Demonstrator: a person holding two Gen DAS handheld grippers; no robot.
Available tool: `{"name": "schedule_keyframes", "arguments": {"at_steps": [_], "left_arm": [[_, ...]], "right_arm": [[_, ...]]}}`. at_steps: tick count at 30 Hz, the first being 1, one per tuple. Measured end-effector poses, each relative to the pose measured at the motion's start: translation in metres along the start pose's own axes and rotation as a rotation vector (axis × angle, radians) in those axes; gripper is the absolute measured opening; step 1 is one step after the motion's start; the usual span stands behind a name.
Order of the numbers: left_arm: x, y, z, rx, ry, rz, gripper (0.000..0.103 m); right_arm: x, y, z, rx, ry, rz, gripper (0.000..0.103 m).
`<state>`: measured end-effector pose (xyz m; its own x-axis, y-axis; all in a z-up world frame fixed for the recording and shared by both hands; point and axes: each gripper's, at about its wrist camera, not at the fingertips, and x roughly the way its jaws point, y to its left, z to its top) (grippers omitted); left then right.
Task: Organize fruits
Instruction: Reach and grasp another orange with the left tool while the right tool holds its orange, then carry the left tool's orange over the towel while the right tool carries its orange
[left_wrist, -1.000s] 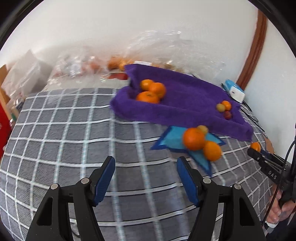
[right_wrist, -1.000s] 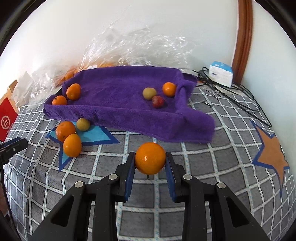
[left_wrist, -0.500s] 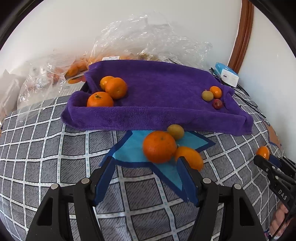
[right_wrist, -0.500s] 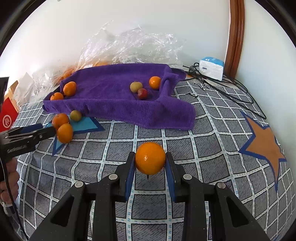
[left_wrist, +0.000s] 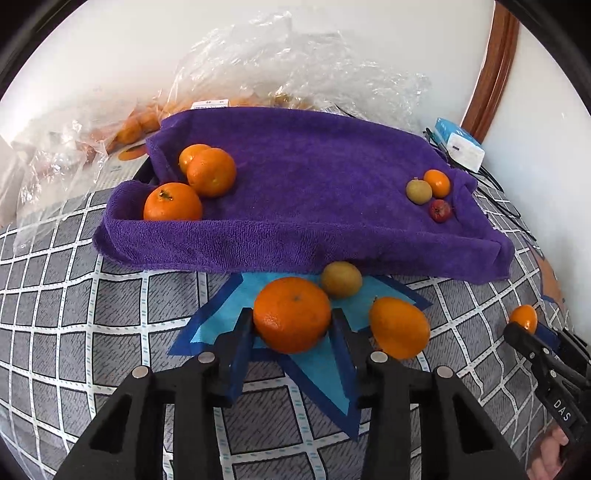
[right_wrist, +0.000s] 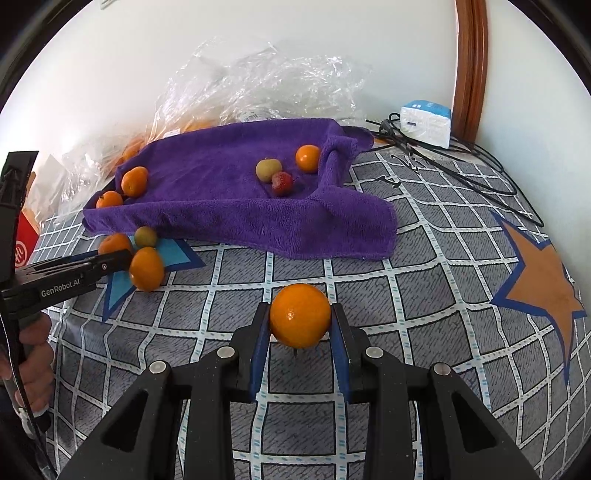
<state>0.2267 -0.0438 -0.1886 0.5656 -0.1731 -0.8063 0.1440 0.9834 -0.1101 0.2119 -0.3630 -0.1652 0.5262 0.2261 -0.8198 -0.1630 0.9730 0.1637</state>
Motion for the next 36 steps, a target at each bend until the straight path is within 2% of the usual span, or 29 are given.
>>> {"name": "schedule_keyframes", "arguments": {"at_steps": [15,24,36], "left_arm": [[-0.068,0.053,0.003,-0.111,-0.066,-0.017,0.038],[-0.096,0.069,0.024,-0.115,-0.118,-0.016,0.038],[-0.088,0.078,0.072,-0.136,-0.15,-0.016,0.038]], "right_arm": [[-0.028,0.018,0.039,-0.028,-0.059,-0.027,0.031],[-0.041,0.026,0.066,-0.018,-0.086,-0.023,0.031],[-0.031,0.023,0.115,-0.004,-0.113,-0.023,0.031]]}}
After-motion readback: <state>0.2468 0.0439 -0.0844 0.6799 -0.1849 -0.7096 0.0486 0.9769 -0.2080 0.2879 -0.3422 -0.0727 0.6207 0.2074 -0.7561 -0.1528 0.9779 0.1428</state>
